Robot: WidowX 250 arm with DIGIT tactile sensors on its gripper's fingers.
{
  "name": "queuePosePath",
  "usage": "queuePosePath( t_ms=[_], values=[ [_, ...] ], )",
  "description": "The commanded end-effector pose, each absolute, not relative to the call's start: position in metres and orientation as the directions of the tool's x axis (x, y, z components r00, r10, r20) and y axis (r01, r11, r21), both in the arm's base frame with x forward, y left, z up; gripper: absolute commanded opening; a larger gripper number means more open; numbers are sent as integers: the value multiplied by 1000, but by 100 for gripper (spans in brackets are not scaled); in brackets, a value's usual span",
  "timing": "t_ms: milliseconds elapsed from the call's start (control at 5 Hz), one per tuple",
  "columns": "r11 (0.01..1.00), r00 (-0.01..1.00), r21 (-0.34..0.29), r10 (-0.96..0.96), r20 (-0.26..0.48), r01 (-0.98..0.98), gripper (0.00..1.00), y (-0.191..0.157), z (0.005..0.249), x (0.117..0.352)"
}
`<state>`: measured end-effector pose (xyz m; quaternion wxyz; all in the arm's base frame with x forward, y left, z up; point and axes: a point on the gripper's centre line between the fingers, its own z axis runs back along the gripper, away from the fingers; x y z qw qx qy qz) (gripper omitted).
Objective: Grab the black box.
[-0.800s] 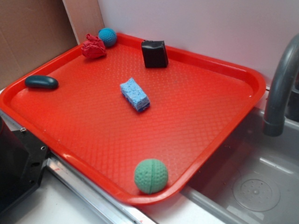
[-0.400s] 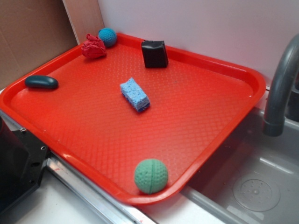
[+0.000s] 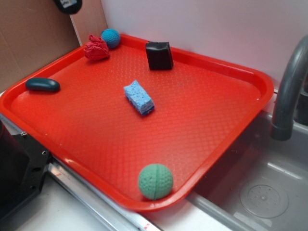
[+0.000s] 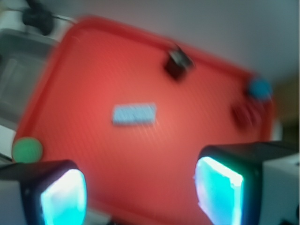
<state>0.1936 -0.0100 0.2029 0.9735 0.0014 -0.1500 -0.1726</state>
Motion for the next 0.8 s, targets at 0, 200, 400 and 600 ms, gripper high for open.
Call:
queuePosePath(
  t_ms=[0, 200, 400, 600],
  values=[
    [938, 885, 56, -342, 318, 342, 100, -16, 210, 199],
    [938, 885, 56, -342, 318, 342, 100, -16, 210, 199],
    [931, 908, 90, -365, 205, 354, 100, -3, 159, 247],
    [916, 895, 95, -400, 198, 389, 100, 12, 132, 275]
  ],
)
